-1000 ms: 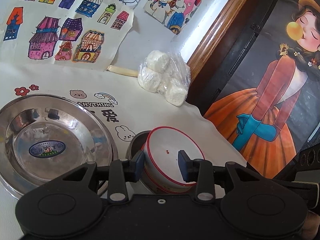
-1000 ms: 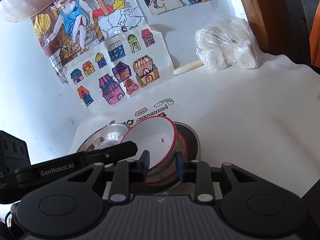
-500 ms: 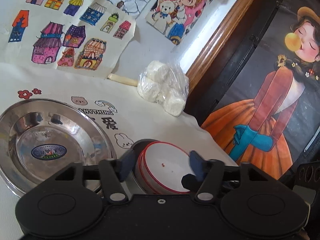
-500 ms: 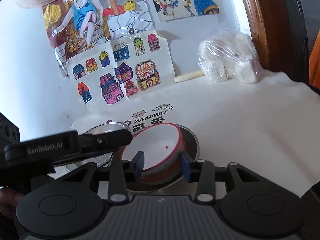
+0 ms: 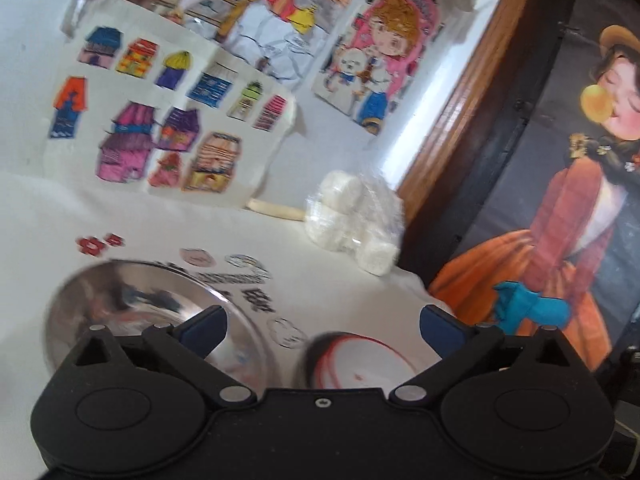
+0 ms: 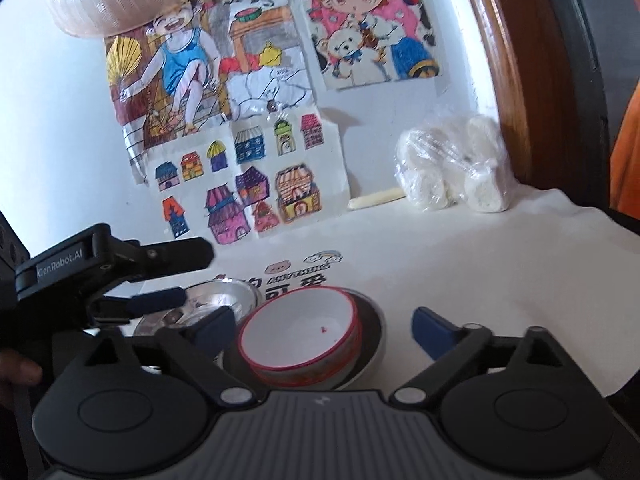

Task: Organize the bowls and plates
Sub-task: 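Open both grippers to release the white bowl on the stack, then move both grippers to the rim of the steel bowl holding the white bowls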

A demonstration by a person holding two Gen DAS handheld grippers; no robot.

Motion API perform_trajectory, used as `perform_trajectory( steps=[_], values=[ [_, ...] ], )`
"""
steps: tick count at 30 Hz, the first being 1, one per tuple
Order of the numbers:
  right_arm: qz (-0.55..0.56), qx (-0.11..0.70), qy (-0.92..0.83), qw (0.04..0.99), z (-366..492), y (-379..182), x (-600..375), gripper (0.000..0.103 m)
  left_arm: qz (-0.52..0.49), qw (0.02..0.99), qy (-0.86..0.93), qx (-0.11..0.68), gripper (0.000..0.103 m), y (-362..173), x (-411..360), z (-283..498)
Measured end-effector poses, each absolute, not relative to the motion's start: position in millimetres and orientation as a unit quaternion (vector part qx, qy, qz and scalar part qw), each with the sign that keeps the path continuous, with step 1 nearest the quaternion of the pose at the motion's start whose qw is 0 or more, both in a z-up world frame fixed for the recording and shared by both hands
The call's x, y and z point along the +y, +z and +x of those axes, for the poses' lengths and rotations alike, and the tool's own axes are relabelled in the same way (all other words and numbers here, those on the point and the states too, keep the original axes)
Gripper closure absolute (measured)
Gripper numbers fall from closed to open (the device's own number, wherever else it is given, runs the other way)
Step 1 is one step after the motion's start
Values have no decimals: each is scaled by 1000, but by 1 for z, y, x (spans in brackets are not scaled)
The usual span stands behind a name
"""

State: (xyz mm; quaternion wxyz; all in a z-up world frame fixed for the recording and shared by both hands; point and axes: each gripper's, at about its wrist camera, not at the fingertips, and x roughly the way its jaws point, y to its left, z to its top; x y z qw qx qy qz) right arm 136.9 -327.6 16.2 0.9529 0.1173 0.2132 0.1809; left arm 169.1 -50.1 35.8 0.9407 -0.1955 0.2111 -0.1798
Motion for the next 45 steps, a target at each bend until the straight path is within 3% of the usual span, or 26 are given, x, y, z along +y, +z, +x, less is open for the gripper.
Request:
perform_trajectory(
  steps=[16, 26, 35, 45],
  values=[
    [110, 236, 147, 954, 131, -2, -346, 0, -63, 952, -168, 246, 1, 43, -40, 146],
    [106, 234, 135, 957, 125, -4, -355, 0, -1, 915, -236, 328, 1, 40, -87, 136],
    [109, 245, 117, 956, 122, -10, -364, 0, -94, 895, -196, 389, 1, 22, -91, 153],
    [59, 271, 126, 952, 150, 8, -363, 0, -231, 873, -146, 405, 1, 15, -77, 161]
  ],
)
